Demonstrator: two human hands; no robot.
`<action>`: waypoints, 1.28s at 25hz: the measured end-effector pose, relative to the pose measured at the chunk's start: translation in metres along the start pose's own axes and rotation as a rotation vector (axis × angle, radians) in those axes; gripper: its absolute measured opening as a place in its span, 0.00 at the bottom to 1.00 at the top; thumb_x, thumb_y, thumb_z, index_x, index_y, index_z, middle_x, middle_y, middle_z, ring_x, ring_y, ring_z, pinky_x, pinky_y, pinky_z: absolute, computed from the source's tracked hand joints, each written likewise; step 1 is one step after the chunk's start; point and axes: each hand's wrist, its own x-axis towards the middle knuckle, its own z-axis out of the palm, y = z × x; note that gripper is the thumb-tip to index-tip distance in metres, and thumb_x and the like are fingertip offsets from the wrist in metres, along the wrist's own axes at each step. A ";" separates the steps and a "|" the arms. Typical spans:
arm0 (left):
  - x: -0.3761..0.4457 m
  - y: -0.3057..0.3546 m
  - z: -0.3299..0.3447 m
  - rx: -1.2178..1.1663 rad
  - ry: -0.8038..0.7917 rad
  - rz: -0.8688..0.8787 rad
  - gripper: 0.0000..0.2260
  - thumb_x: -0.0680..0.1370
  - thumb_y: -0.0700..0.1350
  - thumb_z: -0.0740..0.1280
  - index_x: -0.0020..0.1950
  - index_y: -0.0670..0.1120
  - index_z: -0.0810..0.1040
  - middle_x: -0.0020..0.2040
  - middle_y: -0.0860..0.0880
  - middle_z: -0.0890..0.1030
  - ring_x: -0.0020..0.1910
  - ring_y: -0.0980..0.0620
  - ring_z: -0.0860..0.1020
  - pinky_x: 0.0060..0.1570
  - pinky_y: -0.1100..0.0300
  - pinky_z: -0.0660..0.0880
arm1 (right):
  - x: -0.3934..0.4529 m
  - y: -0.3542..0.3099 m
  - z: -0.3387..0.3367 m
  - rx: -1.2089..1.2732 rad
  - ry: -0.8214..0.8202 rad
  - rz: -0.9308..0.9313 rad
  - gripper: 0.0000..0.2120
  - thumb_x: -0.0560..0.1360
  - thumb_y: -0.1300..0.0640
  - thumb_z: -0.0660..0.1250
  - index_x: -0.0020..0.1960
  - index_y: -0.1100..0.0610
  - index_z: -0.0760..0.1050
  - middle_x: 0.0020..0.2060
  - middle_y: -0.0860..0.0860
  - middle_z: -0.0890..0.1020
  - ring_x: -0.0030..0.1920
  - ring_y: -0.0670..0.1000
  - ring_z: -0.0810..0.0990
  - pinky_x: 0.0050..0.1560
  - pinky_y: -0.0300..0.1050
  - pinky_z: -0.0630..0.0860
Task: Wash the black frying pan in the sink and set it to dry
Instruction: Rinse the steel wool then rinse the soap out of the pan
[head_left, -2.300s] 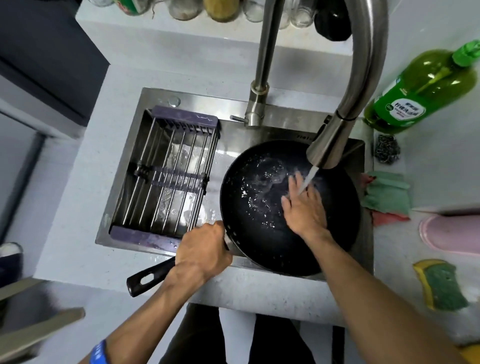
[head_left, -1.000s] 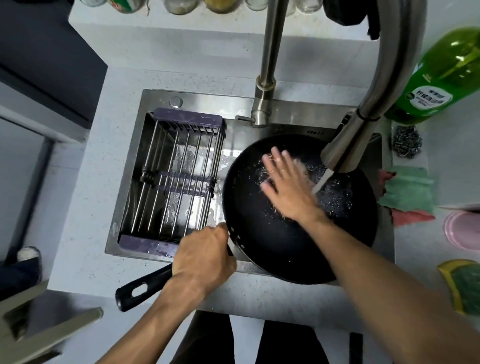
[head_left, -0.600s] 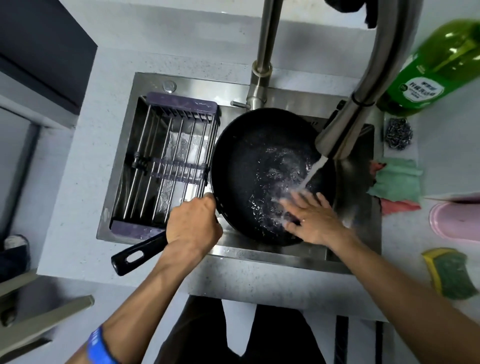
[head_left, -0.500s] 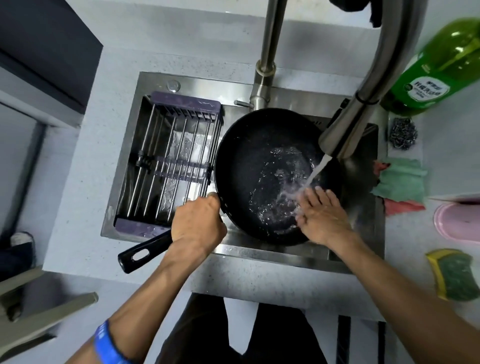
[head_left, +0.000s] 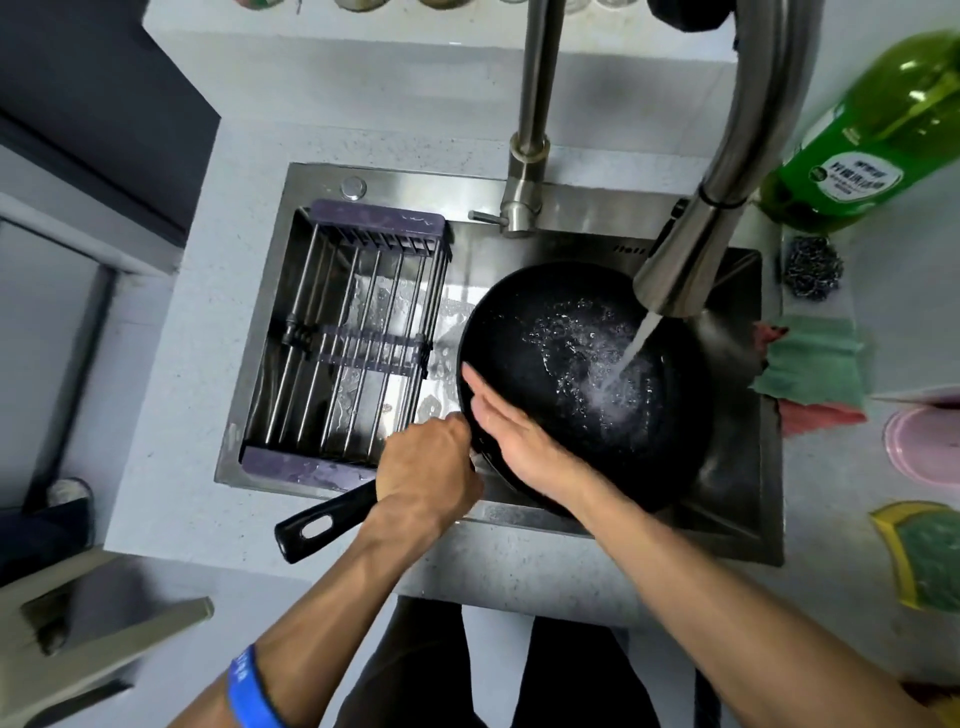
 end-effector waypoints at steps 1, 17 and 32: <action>-0.004 0.000 0.000 0.008 0.000 0.016 0.13 0.73 0.46 0.65 0.57 0.45 0.74 0.51 0.45 0.82 0.51 0.42 0.81 0.45 0.54 0.73 | 0.016 -0.005 -0.008 -0.040 0.107 -0.039 0.24 0.87 0.53 0.51 0.82 0.50 0.52 0.80 0.42 0.51 0.78 0.37 0.49 0.74 0.28 0.45; 0.009 -0.020 -0.003 -0.317 -0.353 0.126 0.07 0.67 0.47 0.67 0.32 0.46 0.72 0.30 0.48 0.76 0.33 0.46 0.78 0.30 0.61 0.72 | -0.095 -0.112 -0.129 -0.531 0.848 -0.179 0.16 0.74 0.38 0.71 0.54 0.48 0.77 0.30 0.47 0.76 0.30 0.47 0.74 0.34 0.41 0.69; -0.012 -0.056 0.025 -0.764 -0.287 0.039 0.12 0.71 0.50 0.75 0.32 0.46 0.78 0.30 0.51 0.78 0.32 0.51 0.77 0.32 0.64 0.71 | -0.055 -0.131 -0.132 -0.333 0.623 0.021 0.12 0.73 0.54 0.70 0.37 0.63 0.81 0.23 0.49 0.81 0.20 0.44 0.76 0.22 0.34 0.69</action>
